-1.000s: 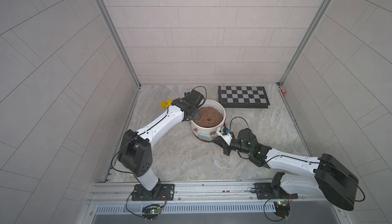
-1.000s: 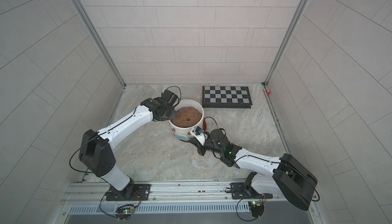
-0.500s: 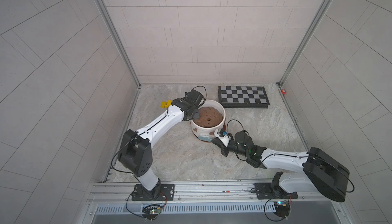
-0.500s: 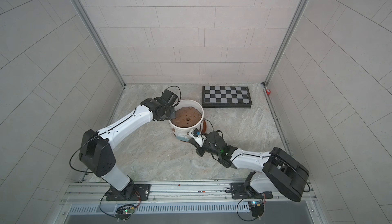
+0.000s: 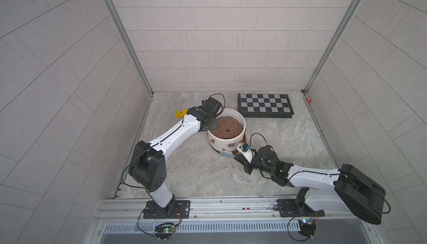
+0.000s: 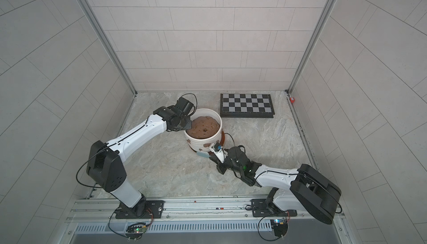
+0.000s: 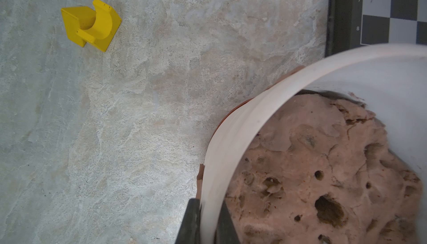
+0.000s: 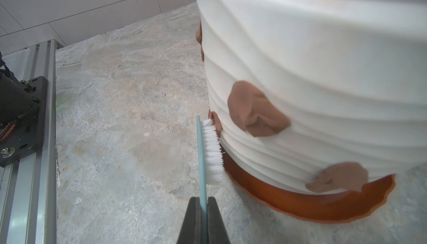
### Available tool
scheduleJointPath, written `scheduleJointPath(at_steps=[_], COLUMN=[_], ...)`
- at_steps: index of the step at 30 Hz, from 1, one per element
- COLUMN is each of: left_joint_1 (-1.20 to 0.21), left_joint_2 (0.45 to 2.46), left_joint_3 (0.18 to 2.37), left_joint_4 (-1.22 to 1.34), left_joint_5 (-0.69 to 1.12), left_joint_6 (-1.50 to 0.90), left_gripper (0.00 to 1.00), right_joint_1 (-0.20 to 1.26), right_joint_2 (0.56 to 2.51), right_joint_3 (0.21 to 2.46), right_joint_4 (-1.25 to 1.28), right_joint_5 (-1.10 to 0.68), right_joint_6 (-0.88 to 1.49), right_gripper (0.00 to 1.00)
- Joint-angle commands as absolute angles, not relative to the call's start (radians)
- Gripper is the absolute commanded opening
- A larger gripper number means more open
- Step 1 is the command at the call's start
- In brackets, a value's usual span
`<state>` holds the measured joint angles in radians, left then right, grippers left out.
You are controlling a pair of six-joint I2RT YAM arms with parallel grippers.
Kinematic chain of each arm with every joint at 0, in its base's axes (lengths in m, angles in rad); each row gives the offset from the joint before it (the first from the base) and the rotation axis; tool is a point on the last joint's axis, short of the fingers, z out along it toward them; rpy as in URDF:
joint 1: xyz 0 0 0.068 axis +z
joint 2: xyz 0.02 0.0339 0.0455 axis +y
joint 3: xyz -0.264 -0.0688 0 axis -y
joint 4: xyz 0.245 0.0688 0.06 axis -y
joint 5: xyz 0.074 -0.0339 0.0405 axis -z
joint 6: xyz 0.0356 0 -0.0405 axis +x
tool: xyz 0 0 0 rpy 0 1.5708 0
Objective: Scrub the dried mud off the ceramic pot
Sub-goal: Rotate the pot at the center of the board, then brush off the soil from the pot.
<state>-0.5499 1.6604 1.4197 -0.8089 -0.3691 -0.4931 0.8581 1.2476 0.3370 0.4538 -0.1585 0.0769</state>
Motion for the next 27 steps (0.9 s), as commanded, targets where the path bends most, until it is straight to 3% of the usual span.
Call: scheduleJointPath(at_steps=[1,7,16,27], left_joint_1=[-0.544,-0.543,-0.542,-0.536], left_joint_2=[1.698,1.701,1.699,1.709], left_joint_3=[1.428,1.428,1.424,1.459], left_joint_4=[-0.789,-0.786,-0.753,-0.762], left_joint_5=[-0.338,-0.336,-0.316,-0.257], left_joint_6=[-0.43,-0.407,-0.327,-0.086], left_gripper=[0.0,0.0,0.0,0.0], right_joint_1=[0.854,0.855,0.836,0.679], right_joint_2=[1.222,1.159,0.997,1.061], right_joint_3=[0.328,0.341,0.393,0.514], right_joint_4=[0.394,0.344,0.205,0.192], right_joint_5=[-0.183,-0.414,-0.369,-0.564], right_joint_6=[0.098,0.079,0.027,-0.015], right_gripper=[0.0,0.0,0.0,0.0])
